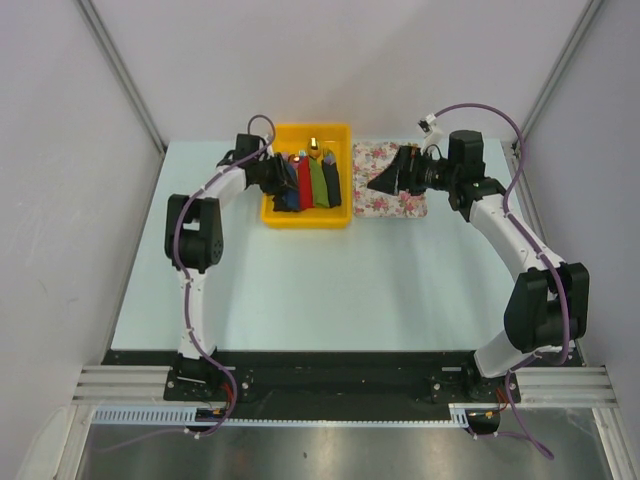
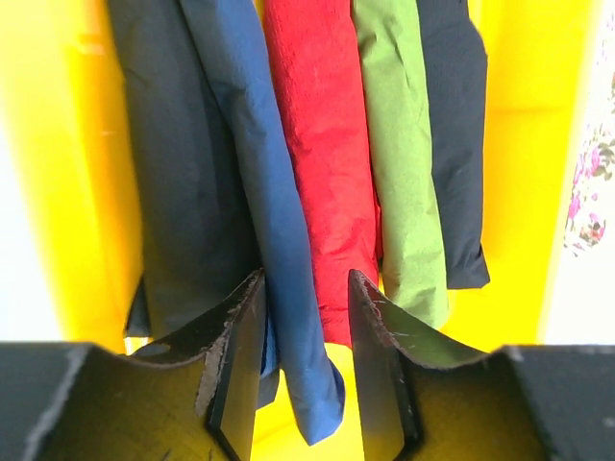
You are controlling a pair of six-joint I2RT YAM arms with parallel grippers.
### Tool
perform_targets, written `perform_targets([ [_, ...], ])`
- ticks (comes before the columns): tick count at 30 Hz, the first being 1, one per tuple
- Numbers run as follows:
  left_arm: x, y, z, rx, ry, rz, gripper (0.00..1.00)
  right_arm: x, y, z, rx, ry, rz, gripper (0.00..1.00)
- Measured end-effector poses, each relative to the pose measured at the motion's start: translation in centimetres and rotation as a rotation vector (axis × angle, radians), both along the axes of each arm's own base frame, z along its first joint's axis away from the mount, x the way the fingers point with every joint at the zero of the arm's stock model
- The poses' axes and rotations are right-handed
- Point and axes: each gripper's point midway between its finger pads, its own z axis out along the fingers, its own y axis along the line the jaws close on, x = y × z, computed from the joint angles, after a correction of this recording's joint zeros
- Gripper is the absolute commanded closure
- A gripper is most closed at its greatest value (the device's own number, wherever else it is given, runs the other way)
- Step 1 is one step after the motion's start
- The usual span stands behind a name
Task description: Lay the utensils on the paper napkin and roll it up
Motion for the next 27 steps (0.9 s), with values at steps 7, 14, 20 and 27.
perform_targets([
  [7, 0.6, 1.0, 2.9, 0.036, -0.073, 0.036, 0.54, -0.2, 0.2, 0.3, 0.01, 0.0, 0.016, 0.0],
  [14, 0.5, 0.9, 6.5, 0.094, -0.18, 0.012, 0.64, -0.4, 0.2, 0.4, 0.016, 0.002, 0.026, 0.0],
  [20, -0.8, -0.3, 6.1, 0.122, -0.181, -0.045, 0.71, -0.5, 0.2, 0.4, 0.02, 0.002, 0.034, 0.0],
  [27, -2.6, 0.1, 3.3, 0.183, -0.123, -0.089, 0.74, -0.3, -0.2, 0.4, 0.019, 0.0, 0.03, 0.0],
])
